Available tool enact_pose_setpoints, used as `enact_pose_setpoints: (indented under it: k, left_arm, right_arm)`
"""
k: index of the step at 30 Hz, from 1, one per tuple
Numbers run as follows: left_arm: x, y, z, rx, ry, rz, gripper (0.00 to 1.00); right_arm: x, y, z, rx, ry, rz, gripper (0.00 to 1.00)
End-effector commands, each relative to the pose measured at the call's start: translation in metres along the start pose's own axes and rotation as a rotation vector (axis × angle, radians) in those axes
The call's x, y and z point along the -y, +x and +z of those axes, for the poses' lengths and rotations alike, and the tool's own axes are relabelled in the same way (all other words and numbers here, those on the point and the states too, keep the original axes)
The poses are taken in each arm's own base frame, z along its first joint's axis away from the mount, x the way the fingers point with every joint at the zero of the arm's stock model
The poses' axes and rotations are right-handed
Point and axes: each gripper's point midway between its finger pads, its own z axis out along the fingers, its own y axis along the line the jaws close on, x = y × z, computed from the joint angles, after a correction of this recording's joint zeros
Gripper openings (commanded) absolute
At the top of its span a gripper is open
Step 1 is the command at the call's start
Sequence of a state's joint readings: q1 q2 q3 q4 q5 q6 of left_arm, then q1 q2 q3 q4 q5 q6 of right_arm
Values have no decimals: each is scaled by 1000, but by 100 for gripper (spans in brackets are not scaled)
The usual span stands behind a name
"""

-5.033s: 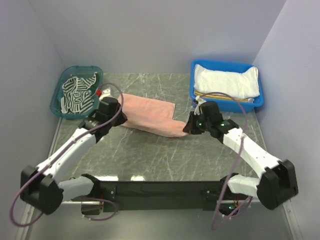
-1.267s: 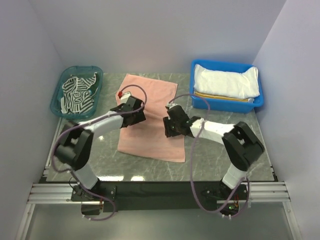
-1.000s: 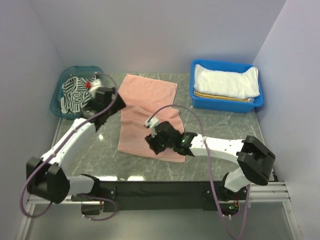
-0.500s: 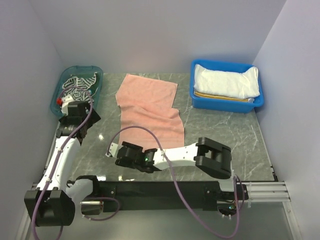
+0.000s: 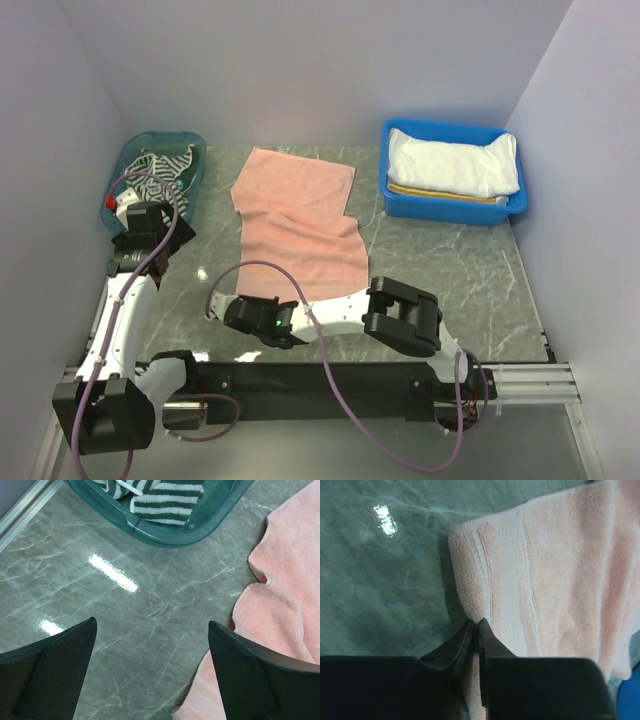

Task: Fold and stack the towels
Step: Flatten out the crumpled towel

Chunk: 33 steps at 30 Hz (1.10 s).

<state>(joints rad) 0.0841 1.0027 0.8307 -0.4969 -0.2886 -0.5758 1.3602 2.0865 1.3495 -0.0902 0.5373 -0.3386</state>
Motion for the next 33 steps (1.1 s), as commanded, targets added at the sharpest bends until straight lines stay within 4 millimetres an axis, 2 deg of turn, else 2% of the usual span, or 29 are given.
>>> enact_pose_setpoints:
  k: [1,2,4,5,7,9,10,12,13,15,16,18,23,27,29,30,31,33]
  left_arm:
    - [4,-8,-3,32,33,3,100]
    - [4,-8,-3,31,35,2,99]
    - [5,-8,-2,28,39,3,99]
    - [5,-7,-2,26,40,2,99]
    - [5,-6,-2,23,42,3,99]
    - [5,-6,-2,20,46,4,99]
    - [5,-6,-1,20,46,3,99]
    - [5,-5,-1,16,47,4,99]
    - [6,-5,-1,16,51,2,99]
    - [6,-4,0,11,52,3,99]
    - [7,-4,0,9,56,5,99]
    - [8,-2,1,2,59,8,99]
    - [10,0,2,-10,73,9,99]
    - [12,2,3,-19,82,10,99]
    - [12,3,3,-23,81,11,99]
    - [12,4,4,-26,80,11,99]
    - [12,4,4,-27,79,12,99]
    - [12,3,4,-26,80,11,99]
  right_arm:
    - [10,-31,-16,77,-14,25,0]
    - [11,-41,-30,108,-74,42,0]
    - [15,-49,-44,130,-147,70,0]
    - [22,-63,-58,167,-189,100,0]
    - [17,-61,-67,165,-344,157,0]
    - [22,-62,-77,184,-422,226,0]
    - [27,-58,-76,185,-463,270,0]
    - [32,-55,-76,185,-486,324,9]
    - [34,-48,-73,169,-483,339,19]
    - [30,-44,-73,156,-503,354,30]
    - [25,-38,-73,146,-519,356,40]
    - [22,-41,-81,166,-546,375,47]
    - [13,-39,-98,198,-610,412,47]
    - [11,-27,-85,147,-565,437,42]
    - [11,-27,-80,131,-543,444,38]
    - [4,-32,-84,134,-544,427,36]
    - [8,-37,-83,142,-496,418,36]
    - [5,-48,-87,169,-454,376,36]
